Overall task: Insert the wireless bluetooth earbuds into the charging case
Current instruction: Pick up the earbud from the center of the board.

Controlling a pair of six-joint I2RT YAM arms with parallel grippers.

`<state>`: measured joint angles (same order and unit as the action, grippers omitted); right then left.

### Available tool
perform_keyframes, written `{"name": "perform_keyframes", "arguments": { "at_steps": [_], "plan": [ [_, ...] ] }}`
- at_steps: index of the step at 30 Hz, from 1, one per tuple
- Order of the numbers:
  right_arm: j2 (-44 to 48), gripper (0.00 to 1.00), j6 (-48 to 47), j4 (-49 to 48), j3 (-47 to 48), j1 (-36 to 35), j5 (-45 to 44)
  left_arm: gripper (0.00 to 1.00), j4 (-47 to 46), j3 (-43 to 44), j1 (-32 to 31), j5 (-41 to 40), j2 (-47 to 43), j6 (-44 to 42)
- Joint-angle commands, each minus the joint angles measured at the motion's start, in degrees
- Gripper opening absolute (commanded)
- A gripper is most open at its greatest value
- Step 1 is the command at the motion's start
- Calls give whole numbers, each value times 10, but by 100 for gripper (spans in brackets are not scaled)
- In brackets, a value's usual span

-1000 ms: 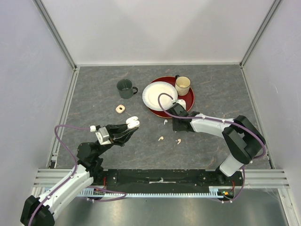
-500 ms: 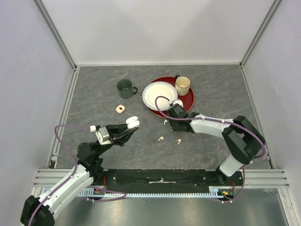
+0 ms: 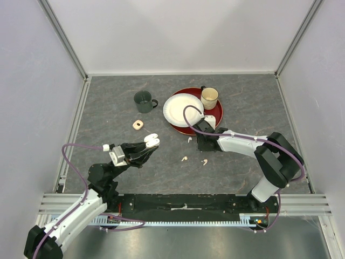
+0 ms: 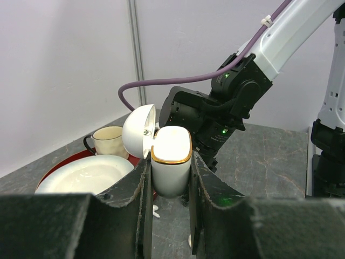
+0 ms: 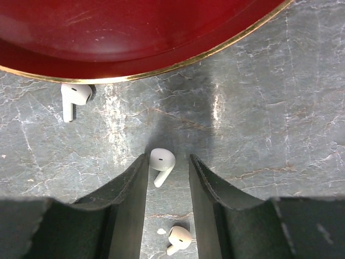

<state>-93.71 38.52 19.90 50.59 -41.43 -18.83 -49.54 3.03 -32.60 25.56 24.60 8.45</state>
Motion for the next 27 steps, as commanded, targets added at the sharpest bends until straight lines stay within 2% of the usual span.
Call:
{"name": "perform_keyframes", "arguments": {
  "at_steps": [1,9,19,27],
  "plan": [
    [-13,44,52,28,17,-2,-31,2,-11,-29,-1,-12,-6,-16],
    [-31,45,79,28,29,-2,-22,2,-10,-29,-1,-15,-6,-14],
    [-31,33,80,28,23,-2,-13,2,-9,-29,-1,-15,-6,-17],
    [-28,32,71,28,23,-3,-7,2,-9,-29,-1,-13,-3,-18]
  ]
}}
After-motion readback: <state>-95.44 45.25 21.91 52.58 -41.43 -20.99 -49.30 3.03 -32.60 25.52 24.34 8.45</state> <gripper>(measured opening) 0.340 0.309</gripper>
